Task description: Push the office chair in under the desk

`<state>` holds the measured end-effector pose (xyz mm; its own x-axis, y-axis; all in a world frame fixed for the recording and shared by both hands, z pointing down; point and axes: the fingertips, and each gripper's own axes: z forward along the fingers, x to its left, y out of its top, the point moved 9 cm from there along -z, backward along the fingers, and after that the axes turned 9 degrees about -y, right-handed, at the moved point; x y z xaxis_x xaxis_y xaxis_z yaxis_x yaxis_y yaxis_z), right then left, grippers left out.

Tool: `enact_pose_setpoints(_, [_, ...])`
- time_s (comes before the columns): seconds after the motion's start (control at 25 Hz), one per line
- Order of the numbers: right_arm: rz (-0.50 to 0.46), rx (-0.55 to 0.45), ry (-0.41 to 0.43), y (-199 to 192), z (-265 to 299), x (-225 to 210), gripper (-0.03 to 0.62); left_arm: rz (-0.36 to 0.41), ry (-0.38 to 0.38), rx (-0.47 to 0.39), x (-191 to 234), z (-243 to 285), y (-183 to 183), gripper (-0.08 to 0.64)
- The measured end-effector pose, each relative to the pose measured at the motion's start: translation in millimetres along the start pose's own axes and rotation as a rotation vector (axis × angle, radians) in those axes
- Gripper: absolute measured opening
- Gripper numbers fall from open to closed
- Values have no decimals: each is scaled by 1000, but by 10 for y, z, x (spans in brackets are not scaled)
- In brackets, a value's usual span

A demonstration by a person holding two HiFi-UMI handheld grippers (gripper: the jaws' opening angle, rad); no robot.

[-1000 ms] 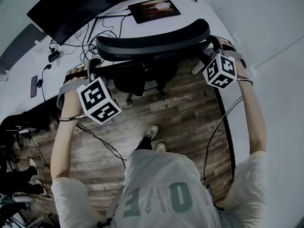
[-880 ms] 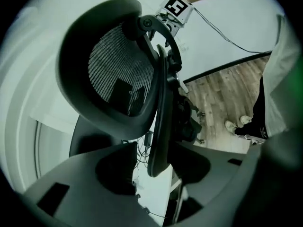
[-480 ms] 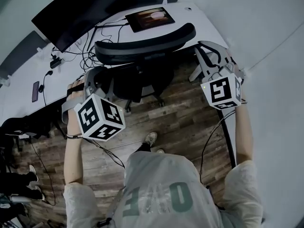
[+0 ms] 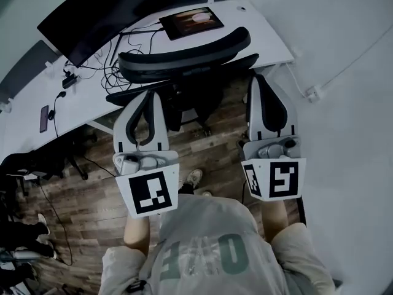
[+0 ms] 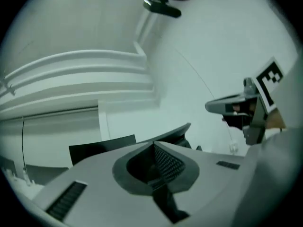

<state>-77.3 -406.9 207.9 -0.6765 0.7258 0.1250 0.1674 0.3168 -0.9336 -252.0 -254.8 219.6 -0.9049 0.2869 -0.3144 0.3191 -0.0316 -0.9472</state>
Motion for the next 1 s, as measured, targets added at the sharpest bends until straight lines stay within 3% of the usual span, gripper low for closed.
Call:
enact_pose_setpoints(0.08, [44,13,-12,-50,-114,97,20,-91,35,-46,-78,-93,-69,15])
enact_pose_setpoints(0.36, [61,145,107,-393,-327,425,20,36,-33,16,-322,-147,-217,15])
enact_pose_setpoints(1.0, [62,174,137,-472,-327,525,20,-25,-36,-4,-282,-159,-332,15])
